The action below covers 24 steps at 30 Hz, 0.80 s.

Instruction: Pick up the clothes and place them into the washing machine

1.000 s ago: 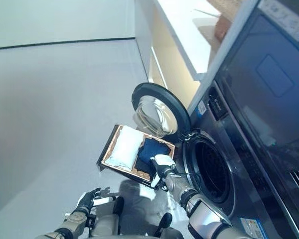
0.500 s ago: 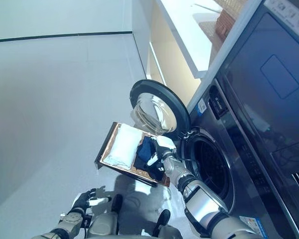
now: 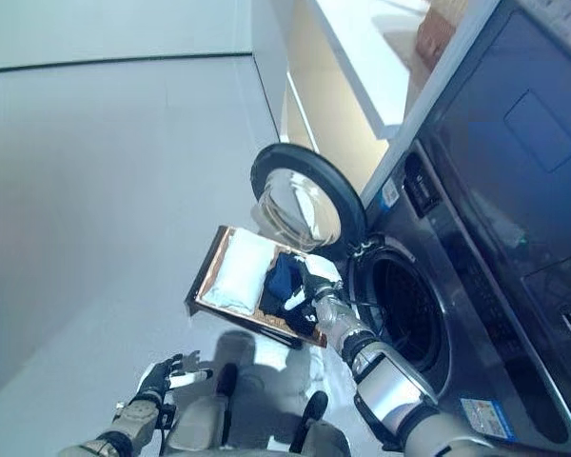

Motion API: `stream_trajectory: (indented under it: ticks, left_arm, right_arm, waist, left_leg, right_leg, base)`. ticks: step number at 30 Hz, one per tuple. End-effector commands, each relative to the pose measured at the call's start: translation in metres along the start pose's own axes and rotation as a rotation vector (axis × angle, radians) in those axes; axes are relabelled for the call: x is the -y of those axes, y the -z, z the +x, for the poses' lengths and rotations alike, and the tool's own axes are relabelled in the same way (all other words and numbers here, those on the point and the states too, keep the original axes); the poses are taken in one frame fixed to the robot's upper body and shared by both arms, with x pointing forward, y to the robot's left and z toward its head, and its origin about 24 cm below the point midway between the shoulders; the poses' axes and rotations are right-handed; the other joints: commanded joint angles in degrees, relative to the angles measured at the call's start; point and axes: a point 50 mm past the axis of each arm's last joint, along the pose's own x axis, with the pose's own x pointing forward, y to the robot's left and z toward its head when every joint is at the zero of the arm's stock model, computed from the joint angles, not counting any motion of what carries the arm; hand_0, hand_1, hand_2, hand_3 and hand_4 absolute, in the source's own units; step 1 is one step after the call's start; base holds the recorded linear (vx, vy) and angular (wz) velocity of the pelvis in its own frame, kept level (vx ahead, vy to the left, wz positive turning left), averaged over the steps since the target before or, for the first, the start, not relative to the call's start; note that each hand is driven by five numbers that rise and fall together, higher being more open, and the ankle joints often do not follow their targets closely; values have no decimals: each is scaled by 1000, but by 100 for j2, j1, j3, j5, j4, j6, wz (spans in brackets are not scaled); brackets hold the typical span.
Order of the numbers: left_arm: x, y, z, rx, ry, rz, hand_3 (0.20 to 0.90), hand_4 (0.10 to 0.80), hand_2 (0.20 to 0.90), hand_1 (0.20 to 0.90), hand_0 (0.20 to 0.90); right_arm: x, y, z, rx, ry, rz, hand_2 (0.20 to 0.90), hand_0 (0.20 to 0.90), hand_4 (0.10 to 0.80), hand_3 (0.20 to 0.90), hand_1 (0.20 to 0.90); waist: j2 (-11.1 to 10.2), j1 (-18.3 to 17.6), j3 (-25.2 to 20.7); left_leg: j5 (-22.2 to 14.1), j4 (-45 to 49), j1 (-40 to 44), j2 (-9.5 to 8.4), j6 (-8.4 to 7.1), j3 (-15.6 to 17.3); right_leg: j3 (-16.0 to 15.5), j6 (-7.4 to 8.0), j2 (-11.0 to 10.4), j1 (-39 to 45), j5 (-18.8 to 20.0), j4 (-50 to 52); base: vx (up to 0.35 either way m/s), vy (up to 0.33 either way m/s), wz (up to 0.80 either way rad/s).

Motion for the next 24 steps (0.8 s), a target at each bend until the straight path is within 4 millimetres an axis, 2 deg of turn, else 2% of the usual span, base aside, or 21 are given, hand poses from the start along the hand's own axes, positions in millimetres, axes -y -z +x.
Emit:
stream_trajectory:
  ticks: [1, 14, 17, 19, 21, 24]
  left_arm:
    - [-4, -24, 3, 118, -21, 1, 900, 800, 900, 900, 900]
    - [2, -46, 2, 213, 6, -64, 900, 800, 900, 900, 900]
    - [7, -47, 1, 220, 29, -70, 900, 800, 900, 900, 900]
    - [8, -48, 1, 226, 34, -71, 900, 800, 900, 900, 900]
    - [10, -50, 1, 225, 41, -71, 900, 800, 900, 900, 900]
    - [13, -53, 0, 240, 50, -85, 900, 800, 900, 900, 900]
  right_arm:
    - [88, -23, 17, 69, 278, -9, 900, 900, 800, 900, 900]
    - [133, -26, 19, 48, 389, -59, 900, 900, 800, 900, 900]
    - [155, -25, 17, 44, 455, -45, 900, 900, 800, 900, 900]
    - [161, -24, 16, 40, 473, -41, 900, 900, 800, 900, 900]
    - [180, -27, 14, 45, 529, -39, 900, 900, 800, 900, 900]
    - [197, -27, 11, 41, 581, -44, 900, 900, 800, 900, 900]
  waist:
    - [72, -47, 233]
    - [401, -104, 634]
    - [501, -125, 742]
    - [521, -128, 752]
    - [567, -170, 817]
    - [617, -197, 889]
  left_leg:
    - [-595, 503, -286, -181, -179, 119]
    - [-517, 709, -763, -216, -151, 242]
    - [-421, 682, -918, -220, -169, 206]
    - [-406, 679, -966, -225, -175, 198]
    - [-375, 697, -1100, -246, -182, 195]
    - [-383, 751, -1228, -251, -185, 199]
  right_leg:
    - [285, 441, -564, -207, 340, 203]
    - [415, 386, -724, -749, 433, 356]
    - [387, 377, -763, -923, 441, 390]
    - [362, 375, -769, -959, 438, 401]
    - [347, 371, -804, -1101, 441, 455]
    - [374, 370, -830, -1235, 446, 511]
  base:
    - [-70, 48, 5]
    - [-55, 33, -1]
    - [-26, -11, -1]
    - [0, 0, 0]
    - [-27, 1, 6]
    - [-9, 3, 1]
